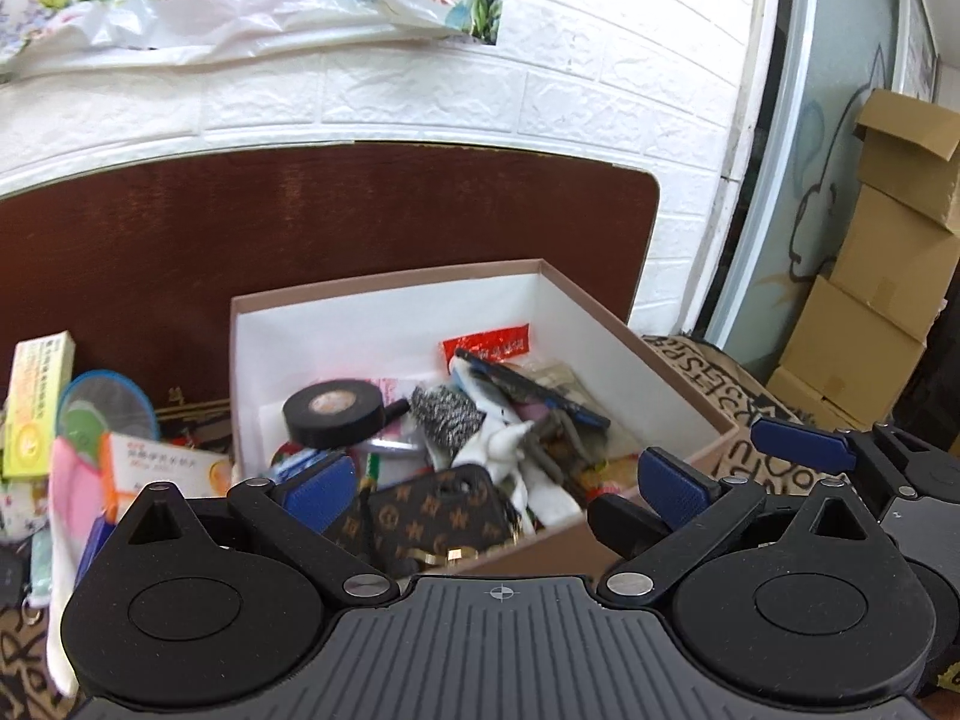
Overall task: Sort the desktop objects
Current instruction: 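Withdraw the left tool from the box back over the table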
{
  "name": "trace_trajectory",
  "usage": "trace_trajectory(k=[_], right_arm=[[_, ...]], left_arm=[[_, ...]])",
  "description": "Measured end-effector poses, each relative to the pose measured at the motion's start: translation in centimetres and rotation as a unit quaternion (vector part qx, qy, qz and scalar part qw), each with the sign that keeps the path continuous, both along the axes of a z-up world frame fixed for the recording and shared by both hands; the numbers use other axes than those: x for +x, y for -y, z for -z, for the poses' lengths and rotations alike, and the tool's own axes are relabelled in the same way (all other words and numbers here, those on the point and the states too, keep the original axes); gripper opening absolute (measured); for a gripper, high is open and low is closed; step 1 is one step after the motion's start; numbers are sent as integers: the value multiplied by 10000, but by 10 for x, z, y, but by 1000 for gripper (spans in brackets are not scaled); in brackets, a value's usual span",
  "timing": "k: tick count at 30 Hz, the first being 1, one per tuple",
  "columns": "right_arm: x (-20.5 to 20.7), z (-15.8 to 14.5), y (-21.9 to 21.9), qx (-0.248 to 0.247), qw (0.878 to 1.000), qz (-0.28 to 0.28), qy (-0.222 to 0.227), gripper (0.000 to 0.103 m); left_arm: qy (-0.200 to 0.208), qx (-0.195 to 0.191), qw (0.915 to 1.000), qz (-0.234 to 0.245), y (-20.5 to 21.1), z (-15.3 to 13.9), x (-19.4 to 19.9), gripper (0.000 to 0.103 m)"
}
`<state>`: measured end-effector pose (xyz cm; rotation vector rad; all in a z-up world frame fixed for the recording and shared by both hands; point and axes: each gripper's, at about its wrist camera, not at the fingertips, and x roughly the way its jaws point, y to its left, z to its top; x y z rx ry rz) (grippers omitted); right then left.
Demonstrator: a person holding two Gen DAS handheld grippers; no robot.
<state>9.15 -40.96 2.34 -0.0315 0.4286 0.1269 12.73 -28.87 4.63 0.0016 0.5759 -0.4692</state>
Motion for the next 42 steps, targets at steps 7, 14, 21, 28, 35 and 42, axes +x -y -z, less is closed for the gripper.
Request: trace_trajectory(k=[7,14,21,28,35,42], right_arm=[[-41,7,-26,-144,9997,-101,167,103],[-69,18,-56,44,9994,-295,152,103],[-84,35,-91,80,9985,-545,-42,103],[-87,53,-120,128,9969,-718,-290,103],[-79,78,-155,209,9920,-1079,-622,103],[-58,83,-174,323,9900,-1197,-680,103]], left_arm=[[75,96,9998,-180,-20,8,-39,103],[-2,0,9985,-544,-53,25,-70,103],[-205,27,9956,-910,-88,43,-88,103],[-357,-41,9918,-1225,-126,65,-96,103],[-714,-252,9856,-1509,-170,89,-92,103],[-706,-416,9808,-1767,-207,92,-73,103]])
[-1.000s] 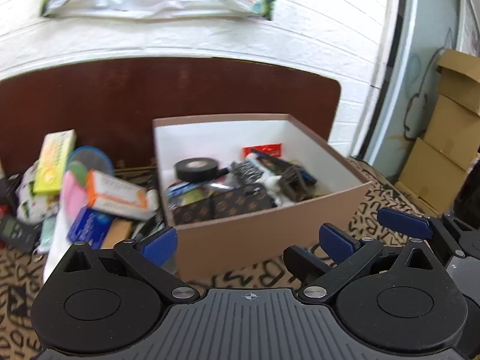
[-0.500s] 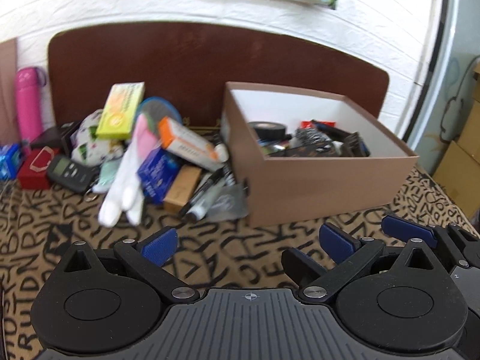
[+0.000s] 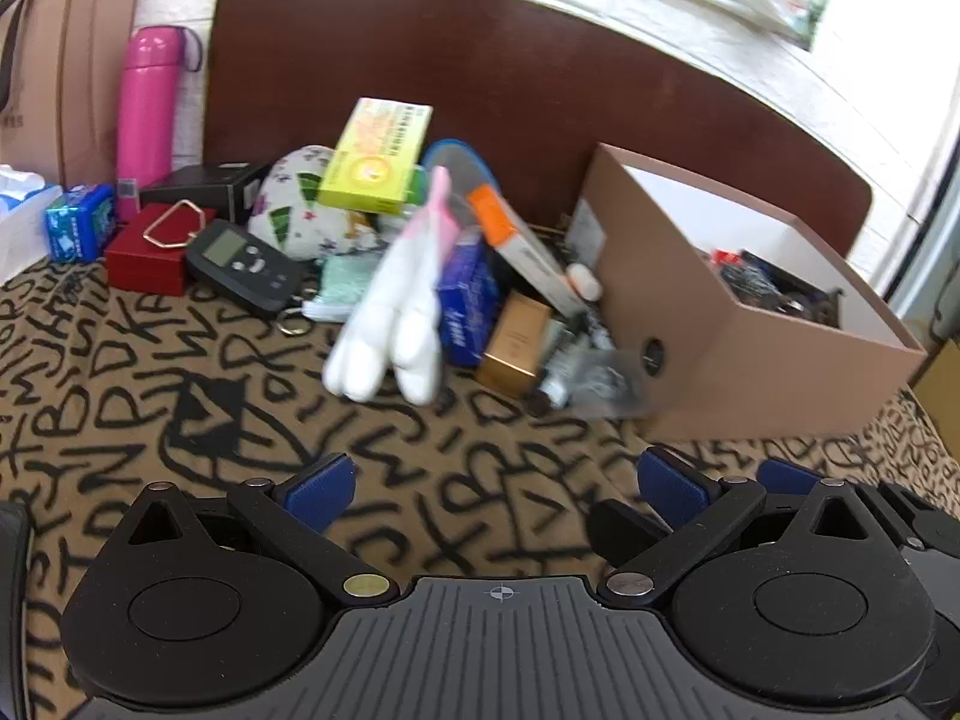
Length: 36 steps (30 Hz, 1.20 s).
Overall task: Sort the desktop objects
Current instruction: 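Withdraw the left tool from the box back over the table, then close the left tool on the white-pink glove and lift it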
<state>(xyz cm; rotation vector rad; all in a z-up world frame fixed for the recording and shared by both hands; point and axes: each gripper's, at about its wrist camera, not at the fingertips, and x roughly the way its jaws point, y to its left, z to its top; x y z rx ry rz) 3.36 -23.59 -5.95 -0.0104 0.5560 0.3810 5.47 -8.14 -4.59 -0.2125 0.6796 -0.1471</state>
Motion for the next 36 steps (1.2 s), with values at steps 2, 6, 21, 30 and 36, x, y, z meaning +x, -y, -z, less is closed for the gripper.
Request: trace_trajectory(k=[2,6,21,30,36], right_arm=[[8,3,-5,34,10000,-16,-19,103],[23,11,-15,57,10000,-53,-41,102],[68,20,-68,-55,9980,-633,-29,75],[82,20,-94,-196,9947,-989,222,57],[96,23,-101,-263,9943,-1014,196,43]], left_arm=[[-1,30,10000,-73,-8,1,9,103],[-33,38,9998,-177,-25,3,27,103],[-279,-5,9996,-110,-52,12,87,76],[-357,-185,9991,110,-53,10,117,66],[-492,-367,9980,156,-58,17,134,66]])
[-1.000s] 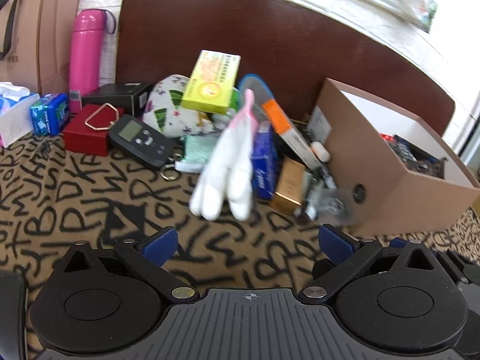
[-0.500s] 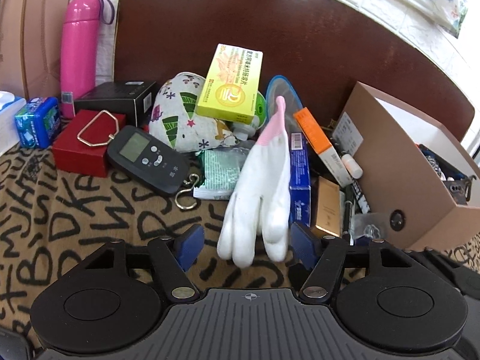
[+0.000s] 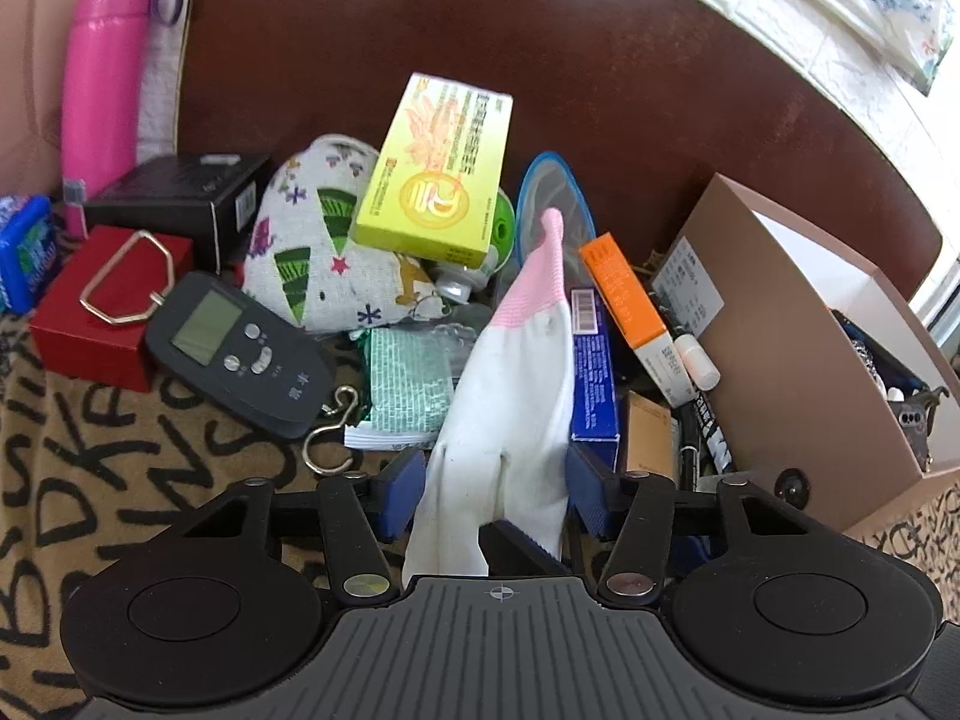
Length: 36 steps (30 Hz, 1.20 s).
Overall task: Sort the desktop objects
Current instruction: 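Close the left tool on the white-pink glove and lift it, then carry the glove over the cardboard box and open the left tool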
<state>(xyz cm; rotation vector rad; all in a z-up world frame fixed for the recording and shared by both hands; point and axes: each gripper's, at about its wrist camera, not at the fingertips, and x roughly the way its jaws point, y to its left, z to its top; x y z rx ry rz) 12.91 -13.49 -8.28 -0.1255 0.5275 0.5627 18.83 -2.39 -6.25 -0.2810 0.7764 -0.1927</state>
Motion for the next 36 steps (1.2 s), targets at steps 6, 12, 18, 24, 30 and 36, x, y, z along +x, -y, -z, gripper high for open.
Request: trace_trajectory(k=[6,12,18,24,30,36], right_arm=[[9,9,0,3,9996,46,-281,16],[-11,1,14,214,9987,-100,-446,7],[-52,-9,41,359,9964,-387,-667,5],[-100,-11,75,696,9902,-505,-1097,1],[-128,-3,91,659,9910,-179,-1155,3],[-136,-5,92,335,9969,143,-694,56]], left_arm=[[-267,-5,9996,101,-1,9,9,20],[-212,-115,9996,146,0,0,-17,13],[-303,-101,9993,205,17,-8,-67,12],[-447,-196,9974,536,38,-8,-123,12],[-379,-47,9965,749,55,-5,-154,50],[-346,-6,9993,134,40,-1,-149,81]])
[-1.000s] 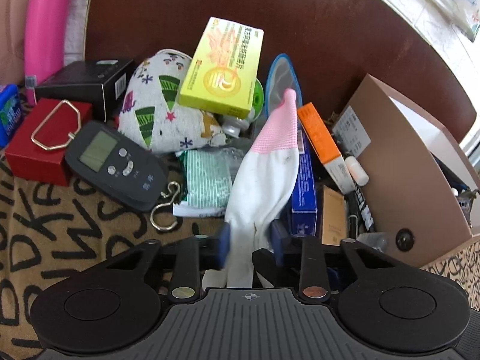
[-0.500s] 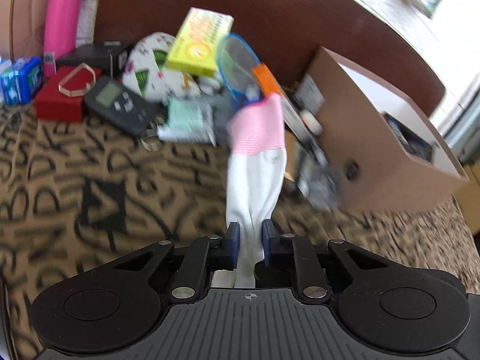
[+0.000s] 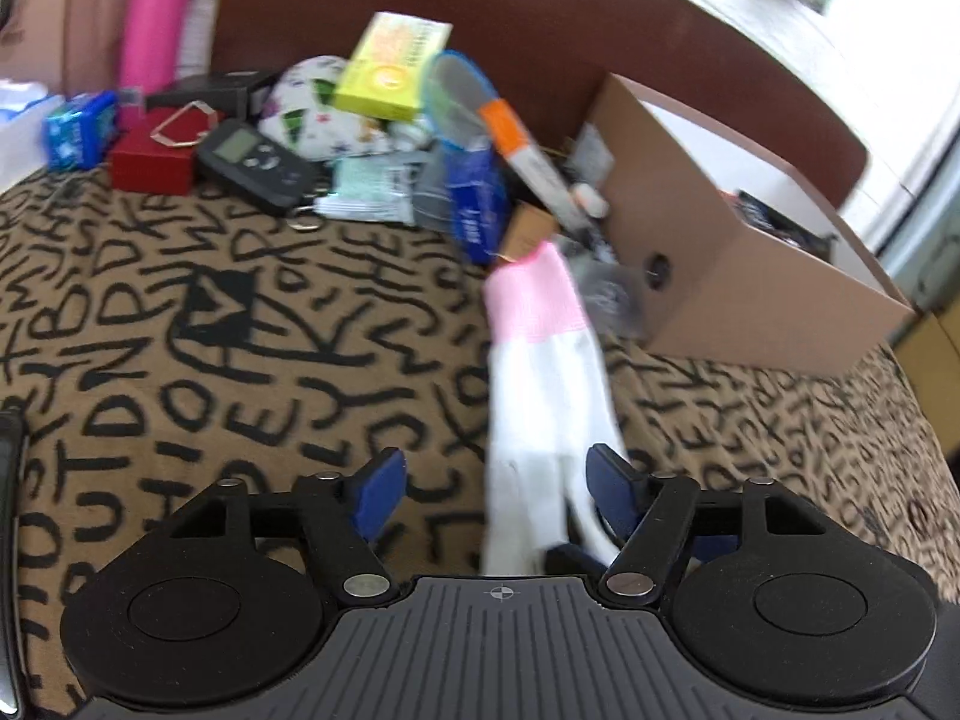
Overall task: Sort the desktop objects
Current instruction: 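Carry the glove over the cardboard box and open the left tool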
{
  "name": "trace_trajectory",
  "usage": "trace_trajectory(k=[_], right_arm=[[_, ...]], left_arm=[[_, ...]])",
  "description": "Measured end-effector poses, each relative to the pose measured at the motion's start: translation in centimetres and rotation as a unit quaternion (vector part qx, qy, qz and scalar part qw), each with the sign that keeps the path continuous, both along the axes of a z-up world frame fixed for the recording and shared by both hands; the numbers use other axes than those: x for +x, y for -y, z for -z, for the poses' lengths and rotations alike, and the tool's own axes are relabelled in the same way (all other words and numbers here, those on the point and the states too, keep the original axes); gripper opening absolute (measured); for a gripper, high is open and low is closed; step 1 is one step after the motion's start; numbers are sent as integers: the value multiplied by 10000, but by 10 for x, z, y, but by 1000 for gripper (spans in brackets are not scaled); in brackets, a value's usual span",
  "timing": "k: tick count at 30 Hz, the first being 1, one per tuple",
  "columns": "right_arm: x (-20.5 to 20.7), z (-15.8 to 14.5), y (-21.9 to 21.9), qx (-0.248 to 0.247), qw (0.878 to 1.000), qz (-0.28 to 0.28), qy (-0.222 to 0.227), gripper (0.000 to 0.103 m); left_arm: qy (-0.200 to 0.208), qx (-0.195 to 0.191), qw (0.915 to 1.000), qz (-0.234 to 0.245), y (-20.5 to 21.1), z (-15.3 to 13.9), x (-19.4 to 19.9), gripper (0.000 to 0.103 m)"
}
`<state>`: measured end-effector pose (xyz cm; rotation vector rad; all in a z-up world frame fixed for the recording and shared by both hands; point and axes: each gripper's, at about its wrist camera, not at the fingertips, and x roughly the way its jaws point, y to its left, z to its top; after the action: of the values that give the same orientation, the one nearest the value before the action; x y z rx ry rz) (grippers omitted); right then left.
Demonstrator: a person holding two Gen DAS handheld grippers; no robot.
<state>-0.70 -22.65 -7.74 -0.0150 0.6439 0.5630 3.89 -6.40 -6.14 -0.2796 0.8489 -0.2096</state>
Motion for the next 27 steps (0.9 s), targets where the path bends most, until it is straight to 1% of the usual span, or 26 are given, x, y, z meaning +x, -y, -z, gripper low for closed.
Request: trace_trajectory(k=[4,7,10,13,14,15,16,17,18,19,20,22,24,27], right_arm=[[10,4,0,-3,10000,90,-29,56],[18,7,-5,-38,10000,90,-17,57],[27,13,-12,-106,9999,71,-16,58],[35,21,-17,-132,9998,121,-111,59],[35,22,-17,-98,9998,118,-124,49],[34,21,-17,-56,9999,32,-128,41],[33,21,-17,-51,9999,-7,-151,35],[33,20,-16,-74,9999,-16,-155,27],[33,18,-15,-73,9998,-33,-167,22],[32,16,-13,-11,9998,-25,-198,17],[31,13,-9,75,9997,-6,-233,16],[24,5,-2,202,9997,25,-151,16],[17,-7,5,276,9996,81,28,16],[11,-30,17,400,9982,192,397,15]], left_arm=[[-312,-143,9994,93,-2,14,20,82],[-208,-9,9997,159,4,18,26,84],[-181,82,9994,287,9,19,33,81],[-188,309,9985,405,16,20,38,60],[-194,354,9981,457,17,20,38,42],[-215,339,9979,513,18,20,37,36],[-223,336,9979,510,18,20,36,34],[-220,339,9978,518,20,19,35,28],[-223,342,9977,547,21,19,33,18],[-216,310,9977,569,22,17,31,16],[-187,249,9979,574,23,13,28,14],[-71,124,9981,600,24,3,23,13],[80,26,9979,641,28,-11,19,13],[494,-34,9960,741,38,-39,14,13]])
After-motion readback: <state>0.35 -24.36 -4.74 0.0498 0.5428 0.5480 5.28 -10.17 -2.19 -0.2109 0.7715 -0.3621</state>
